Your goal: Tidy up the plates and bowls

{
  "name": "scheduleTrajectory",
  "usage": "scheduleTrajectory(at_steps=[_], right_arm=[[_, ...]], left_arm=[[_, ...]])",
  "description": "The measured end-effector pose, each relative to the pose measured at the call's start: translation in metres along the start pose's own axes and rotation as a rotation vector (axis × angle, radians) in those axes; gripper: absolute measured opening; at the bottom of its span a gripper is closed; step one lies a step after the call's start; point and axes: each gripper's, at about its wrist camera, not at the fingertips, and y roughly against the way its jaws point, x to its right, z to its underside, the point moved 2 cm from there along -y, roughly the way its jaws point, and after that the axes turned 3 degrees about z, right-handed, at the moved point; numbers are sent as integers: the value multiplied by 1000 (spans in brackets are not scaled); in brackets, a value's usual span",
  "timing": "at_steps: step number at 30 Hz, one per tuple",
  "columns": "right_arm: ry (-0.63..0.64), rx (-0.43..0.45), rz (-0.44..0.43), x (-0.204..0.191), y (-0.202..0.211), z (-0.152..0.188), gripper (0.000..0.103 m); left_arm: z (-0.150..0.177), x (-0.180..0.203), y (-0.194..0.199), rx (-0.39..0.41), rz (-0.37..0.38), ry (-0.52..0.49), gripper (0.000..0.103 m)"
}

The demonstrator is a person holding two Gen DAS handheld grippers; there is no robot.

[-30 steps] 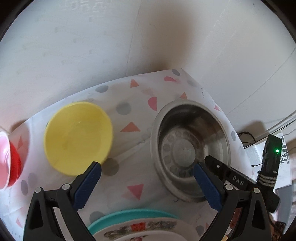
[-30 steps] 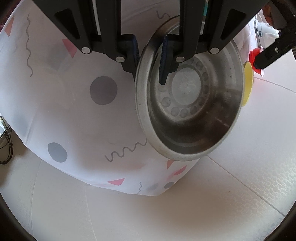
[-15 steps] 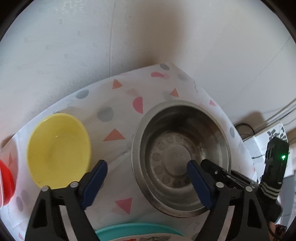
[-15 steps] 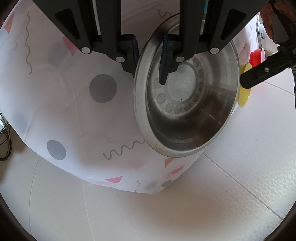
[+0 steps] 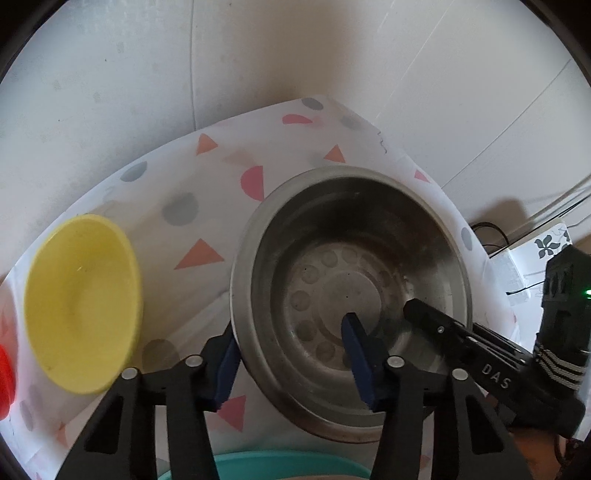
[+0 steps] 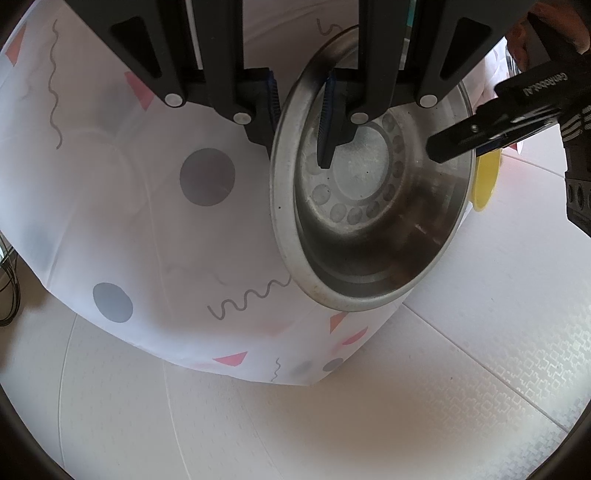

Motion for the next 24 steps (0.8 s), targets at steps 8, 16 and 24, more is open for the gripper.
scheduleTrajectory(at_steps=[8, 16, 24], right_arm=[[59, -15, 36, -10, 0, 3, 16], [34, -25, 34, -6, 9, 9, 16], [8, -10, 39, 1, 22, 14, 16]], left_arm=[[4, 1, -1, 29, -104, -84, 24], [8, 11, 10, 59, -78, -122, 24], [20, 27, 20, 78, -44, -142, 24]])
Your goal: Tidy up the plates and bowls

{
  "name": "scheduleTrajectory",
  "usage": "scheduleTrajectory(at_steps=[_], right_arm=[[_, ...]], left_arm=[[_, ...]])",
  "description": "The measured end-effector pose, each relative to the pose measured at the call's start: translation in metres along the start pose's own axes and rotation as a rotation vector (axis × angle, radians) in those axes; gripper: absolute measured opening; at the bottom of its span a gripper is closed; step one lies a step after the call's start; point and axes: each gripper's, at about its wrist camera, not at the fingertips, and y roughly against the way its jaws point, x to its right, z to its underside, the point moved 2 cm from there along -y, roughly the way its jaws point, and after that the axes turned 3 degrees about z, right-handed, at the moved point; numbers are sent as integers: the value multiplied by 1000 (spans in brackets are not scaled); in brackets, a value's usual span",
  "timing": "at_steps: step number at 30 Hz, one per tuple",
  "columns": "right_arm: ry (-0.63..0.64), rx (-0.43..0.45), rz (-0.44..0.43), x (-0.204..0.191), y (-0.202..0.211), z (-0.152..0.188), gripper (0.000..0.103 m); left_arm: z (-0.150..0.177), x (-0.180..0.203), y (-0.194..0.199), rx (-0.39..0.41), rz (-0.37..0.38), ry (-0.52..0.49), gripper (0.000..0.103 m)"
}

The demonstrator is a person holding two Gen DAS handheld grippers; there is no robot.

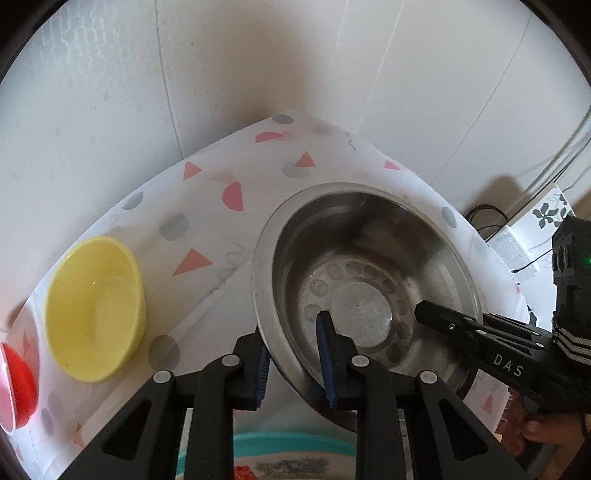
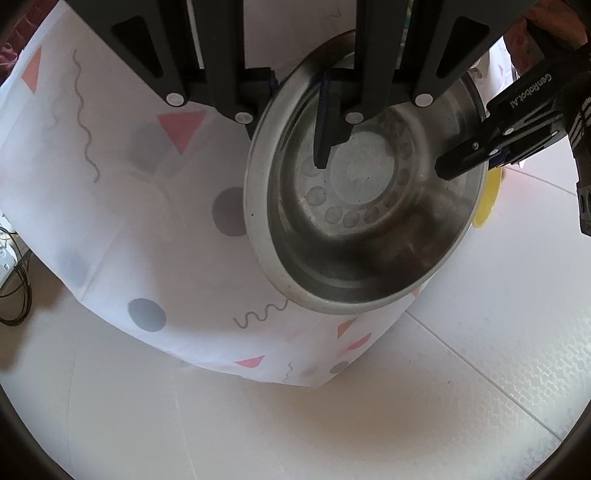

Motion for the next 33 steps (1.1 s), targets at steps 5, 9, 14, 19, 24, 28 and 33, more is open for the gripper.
scheduleTrajectory(at_steps=[5, 9, 14, 19, 24, 28, 33], right_arm=[[-6, 12, 1, -1, 9, 4, 16], [-6, 27, -9, 0, 18, 5, 16], [13, 45, -12, -10, 29, 8, 16], [40, 63, -22, -24, 39, 14, 16], [78, 69, -40, -39, 45, 23, 16], [109, 67, -58, -53, 47, 29, 16], [139, 64, -76, -69, 48, 39, 16]], left_arm=[[6, 4, 12, 18, 24, 3, 24], [12, 5, 27, 45, 42, 7, 24], [20, 4, 47, 78, 63, 20, 24], [32, -2, 70, 113, 73, 45, 24], [46, -13, 89, 144, 73, 69, 24], [62, -22, 104, 160, 65, 99, 24], [81, -33, 118, 170, 50, 131, 24]])
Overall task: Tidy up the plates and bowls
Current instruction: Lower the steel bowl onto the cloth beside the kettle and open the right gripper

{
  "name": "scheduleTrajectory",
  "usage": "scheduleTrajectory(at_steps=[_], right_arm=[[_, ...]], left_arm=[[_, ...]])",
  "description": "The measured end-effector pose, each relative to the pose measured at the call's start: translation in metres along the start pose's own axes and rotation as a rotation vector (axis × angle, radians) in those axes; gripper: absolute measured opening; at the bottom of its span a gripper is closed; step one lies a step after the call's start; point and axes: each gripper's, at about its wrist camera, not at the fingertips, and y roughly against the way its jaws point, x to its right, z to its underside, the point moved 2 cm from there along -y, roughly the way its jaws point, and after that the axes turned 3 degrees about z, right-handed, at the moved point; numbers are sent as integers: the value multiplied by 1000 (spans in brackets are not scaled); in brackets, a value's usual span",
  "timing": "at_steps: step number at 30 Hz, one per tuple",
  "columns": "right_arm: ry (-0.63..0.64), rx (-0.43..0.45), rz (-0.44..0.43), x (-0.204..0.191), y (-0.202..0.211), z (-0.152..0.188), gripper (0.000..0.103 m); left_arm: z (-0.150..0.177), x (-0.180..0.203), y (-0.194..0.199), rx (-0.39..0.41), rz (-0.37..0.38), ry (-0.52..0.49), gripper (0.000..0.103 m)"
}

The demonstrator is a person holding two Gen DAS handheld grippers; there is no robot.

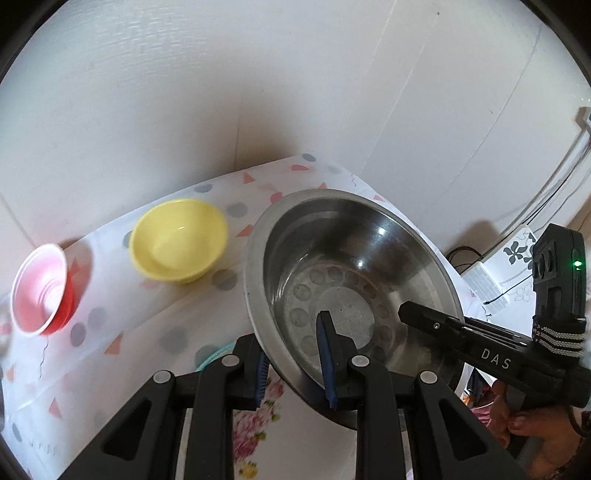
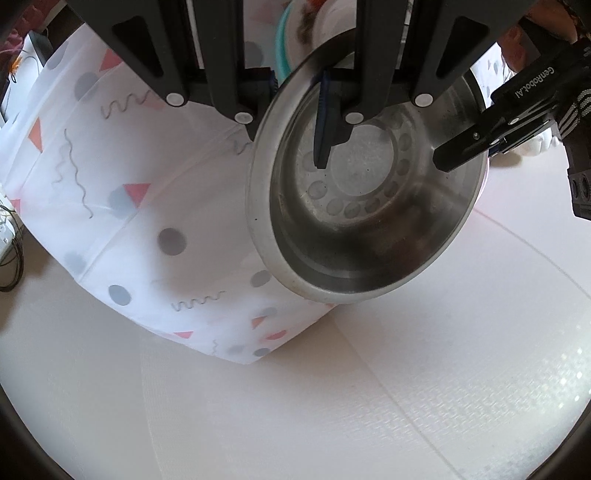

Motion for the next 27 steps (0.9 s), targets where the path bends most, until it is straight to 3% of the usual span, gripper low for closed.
scheduleTrajectory(at_steps=[11, 27], right_arm=[[63, -25, -38, -30, -8, 15, 16], [215, -111, -117, -98, -37, 46, 16]], left_arm=[[32, -22, 37, 32, -32, 79, 24], [89, -73, 85, 77, -135, 225, 24]])
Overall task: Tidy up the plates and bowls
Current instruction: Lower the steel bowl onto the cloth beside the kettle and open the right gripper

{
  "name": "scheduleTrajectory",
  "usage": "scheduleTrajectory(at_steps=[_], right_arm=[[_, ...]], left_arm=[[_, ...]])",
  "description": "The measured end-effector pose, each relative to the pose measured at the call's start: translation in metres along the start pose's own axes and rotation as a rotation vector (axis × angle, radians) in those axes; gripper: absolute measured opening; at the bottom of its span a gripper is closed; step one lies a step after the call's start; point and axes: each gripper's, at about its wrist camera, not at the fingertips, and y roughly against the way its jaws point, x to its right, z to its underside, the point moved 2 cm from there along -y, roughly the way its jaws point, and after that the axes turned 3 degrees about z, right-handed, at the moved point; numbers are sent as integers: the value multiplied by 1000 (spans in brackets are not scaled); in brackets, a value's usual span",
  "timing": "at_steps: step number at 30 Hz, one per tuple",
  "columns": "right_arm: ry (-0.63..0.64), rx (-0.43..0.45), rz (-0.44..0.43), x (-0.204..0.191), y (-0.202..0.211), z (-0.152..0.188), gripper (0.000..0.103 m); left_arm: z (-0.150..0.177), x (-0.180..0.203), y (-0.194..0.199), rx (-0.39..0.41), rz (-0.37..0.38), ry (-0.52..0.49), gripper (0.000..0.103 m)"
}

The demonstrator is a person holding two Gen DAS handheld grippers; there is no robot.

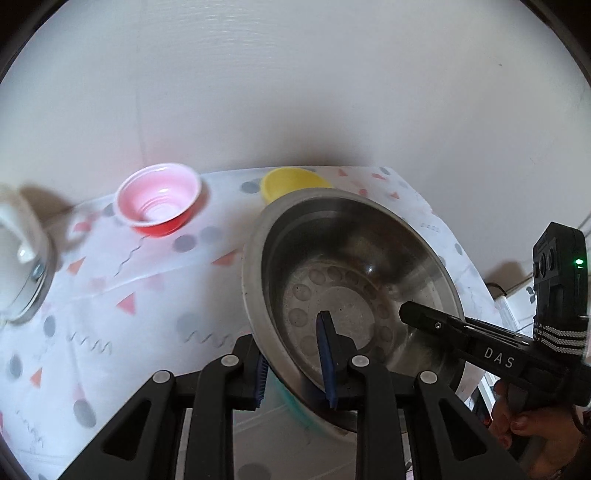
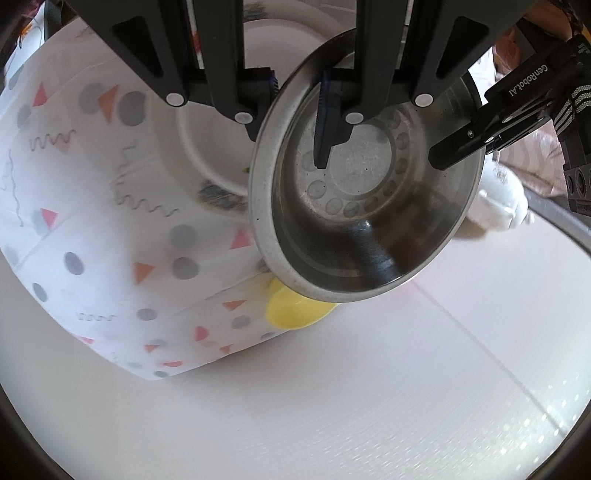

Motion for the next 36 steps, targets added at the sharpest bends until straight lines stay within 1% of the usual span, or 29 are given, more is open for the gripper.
scheduleTrajectory(at_steps=[5, 11, 16, 21, 24, 28, 36], right_arm=[[50, -34, -29, -27, -16, 7, 16], [112, -84, -67, -62, -43, 19, 16], [172, -127, -81, -92, -66, 28, 16], [218, -162, -81, -119, -81, 37, 17], [228, -186, -72, -128, -86, 43, 17], [231, -214, -65, -131, -95, 46, 17], [247, -235, -49, -134, -108, 48, 18]], left_arm=[[13, -26, 12, 11, -37, 55, 24], [42, -69, 29, 4, -74, 151, 24], [63, -98, 39, -5, -112, 209, 24], [80, -122, 33, -38, -142, 259, 25], [88, -130, 30, -52, -148, 279, 26], [95, -135, 24, -72, -151, 288, 27], [95, -139, 15, -98, -158, 307, 27]])
